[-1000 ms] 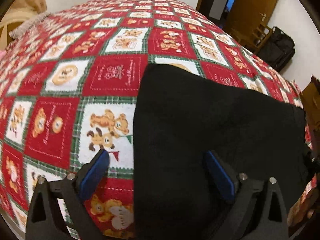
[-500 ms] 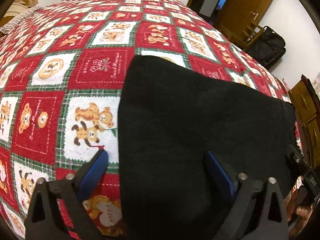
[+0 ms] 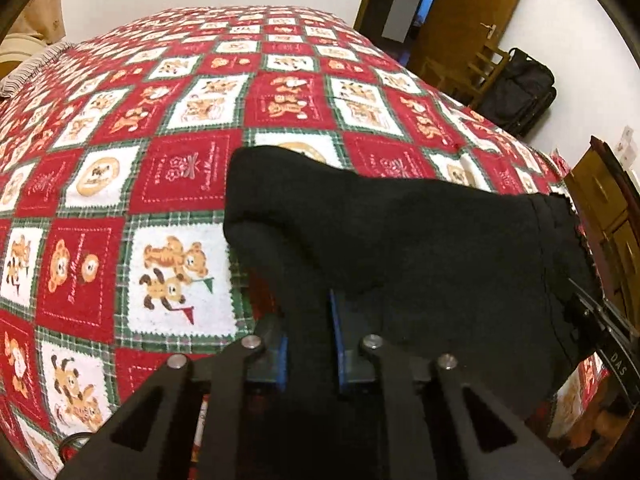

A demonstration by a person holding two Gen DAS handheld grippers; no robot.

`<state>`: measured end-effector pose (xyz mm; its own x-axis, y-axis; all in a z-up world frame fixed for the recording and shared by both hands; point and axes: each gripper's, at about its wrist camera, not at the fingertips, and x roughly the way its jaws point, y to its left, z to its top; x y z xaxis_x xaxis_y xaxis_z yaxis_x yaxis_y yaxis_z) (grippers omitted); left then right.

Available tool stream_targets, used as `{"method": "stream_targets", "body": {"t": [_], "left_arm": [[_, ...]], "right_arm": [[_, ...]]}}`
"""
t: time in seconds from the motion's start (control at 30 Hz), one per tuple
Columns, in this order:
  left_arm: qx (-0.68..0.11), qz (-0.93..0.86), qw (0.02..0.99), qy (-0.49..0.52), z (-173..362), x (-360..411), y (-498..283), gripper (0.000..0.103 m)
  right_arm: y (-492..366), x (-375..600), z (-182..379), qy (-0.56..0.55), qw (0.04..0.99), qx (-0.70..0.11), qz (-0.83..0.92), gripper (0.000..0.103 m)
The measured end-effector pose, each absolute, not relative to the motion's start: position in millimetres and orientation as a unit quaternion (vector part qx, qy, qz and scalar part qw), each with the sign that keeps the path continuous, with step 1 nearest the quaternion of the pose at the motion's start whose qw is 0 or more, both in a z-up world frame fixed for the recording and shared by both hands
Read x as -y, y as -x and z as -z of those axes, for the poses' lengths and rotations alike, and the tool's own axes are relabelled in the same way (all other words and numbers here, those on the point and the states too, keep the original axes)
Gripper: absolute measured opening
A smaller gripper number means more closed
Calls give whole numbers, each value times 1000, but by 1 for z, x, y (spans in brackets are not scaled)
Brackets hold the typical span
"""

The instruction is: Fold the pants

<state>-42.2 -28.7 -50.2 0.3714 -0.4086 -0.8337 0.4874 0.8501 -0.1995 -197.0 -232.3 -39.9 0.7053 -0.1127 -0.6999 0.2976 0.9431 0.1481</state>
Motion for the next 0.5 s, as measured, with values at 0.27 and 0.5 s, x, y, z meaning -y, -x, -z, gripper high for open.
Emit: {"method": "stream_targets", "body": {"t": [0.27,0.5], "left_arm": [[-486,289,825,-5,36,20,38,11],[-483,285,828,-20,34,22,36,11]], "right_arm": [[196,225,28,-123,920,-358,103,18],[190,217,19,-103,923,-357,101,17]]}}
